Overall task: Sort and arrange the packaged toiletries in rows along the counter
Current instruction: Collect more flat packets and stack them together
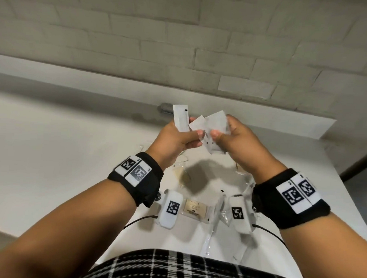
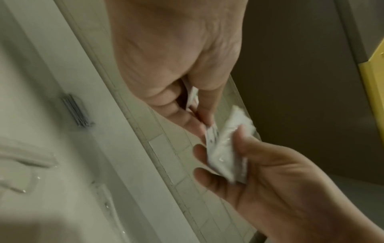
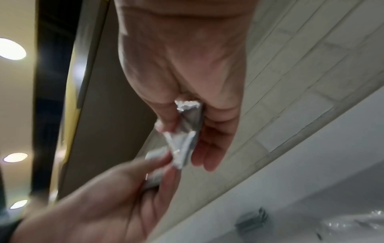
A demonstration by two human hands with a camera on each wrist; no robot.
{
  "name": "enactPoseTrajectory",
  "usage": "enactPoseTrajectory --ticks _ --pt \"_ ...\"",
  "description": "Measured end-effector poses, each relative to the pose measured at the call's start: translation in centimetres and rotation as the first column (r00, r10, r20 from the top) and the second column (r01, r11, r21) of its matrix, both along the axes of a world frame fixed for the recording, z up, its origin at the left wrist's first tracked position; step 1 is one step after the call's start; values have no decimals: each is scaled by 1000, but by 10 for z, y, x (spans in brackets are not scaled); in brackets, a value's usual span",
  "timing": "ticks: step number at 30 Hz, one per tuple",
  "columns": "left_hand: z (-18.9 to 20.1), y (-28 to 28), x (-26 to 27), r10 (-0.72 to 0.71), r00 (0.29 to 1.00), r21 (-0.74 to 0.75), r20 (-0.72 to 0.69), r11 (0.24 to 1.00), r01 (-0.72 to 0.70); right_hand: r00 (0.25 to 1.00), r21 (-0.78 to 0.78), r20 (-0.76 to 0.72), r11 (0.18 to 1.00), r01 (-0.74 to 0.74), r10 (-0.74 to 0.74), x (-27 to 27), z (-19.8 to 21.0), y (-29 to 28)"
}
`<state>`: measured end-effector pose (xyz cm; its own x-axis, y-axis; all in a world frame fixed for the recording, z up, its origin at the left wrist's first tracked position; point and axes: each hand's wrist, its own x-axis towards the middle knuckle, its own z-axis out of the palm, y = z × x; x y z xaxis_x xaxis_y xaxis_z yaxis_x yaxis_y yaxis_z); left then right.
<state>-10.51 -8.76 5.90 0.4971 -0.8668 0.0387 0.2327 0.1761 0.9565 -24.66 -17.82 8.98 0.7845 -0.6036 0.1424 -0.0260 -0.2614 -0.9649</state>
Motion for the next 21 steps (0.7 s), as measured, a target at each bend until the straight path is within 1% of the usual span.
enactPoseTrajectory --ticks 2,3,4,6,8,9,10,11,12,13,14,15,16,17,18,19,21 --pt "-2 -1 -4 -60 998 8 2 998 60 991 -68 -102 995 74 -81 8 -11 1" --pt "-3 0 -4 -66 998 26 -4 997 66 985 -79 -120 990 119 -128 10 -16 0" --pt "-4 2 -3 -58 998 56 -22 997 59 981 -65 -112 986 153 -160 9 -19 -2" --pt "-7 6 5 -39 993 129 -108 990 53 980 0 -57 981 192 -191 5 -22 -7" --pt "-10 11 16 -34 977 183 -208 980 73 981 74 -33 978 193 -191 -2 -21 -11" --pt "-11 13 21 -36 974 204 -224 975 83 982 83 -41 979 188 -185 -5 -20 -13" --pt "-12 15 24 -46 980 230 -191 969 90 982 75 -51 980 185 -182 -7 -17 -15" --pt "-13 17 26 -75 991 264 -110 959 102 984 66 -48 982 177 -174 -9 -14 -17" --pt "-13 20 28 -133 991 299 8 946 124 984 53 -48 984 173 -170 -11 -9 -19" --pt "-14 21 30 -196 970 340 146 930 137 986 30 -50 987 158 -157 -12 -4 -21" --pt "-13 22 33 -248 927 389 282 912 126 989 -19 -71 991 132 -133 -14 3 -21" --pt "-10 22 33 -278 876 432 393 897 91 990 -67 -102 993 92 -99 -14 9 -20" --pt "-7 23 34 -291 839 449 461 891 62 988 -97 -144 995 37 -51 -12 14 -19" --pt "-5 21 33 -289 828 438 481 897 58 982 -102 -191 994 -28 8 -8 15 -18" --pt "-1 19 32 -268 846 404 461 912 69 967 -88 -244 992 -93 69 -2 16 -14" --pt "2 16 31 -217 883 349 416 935 66 950 -77 -289 986 -147 119 3 14 -9" --pt "7 9 24 -56 953 235 299 972 -16 930 -43 -325 980 -193 169 13 4 -2"
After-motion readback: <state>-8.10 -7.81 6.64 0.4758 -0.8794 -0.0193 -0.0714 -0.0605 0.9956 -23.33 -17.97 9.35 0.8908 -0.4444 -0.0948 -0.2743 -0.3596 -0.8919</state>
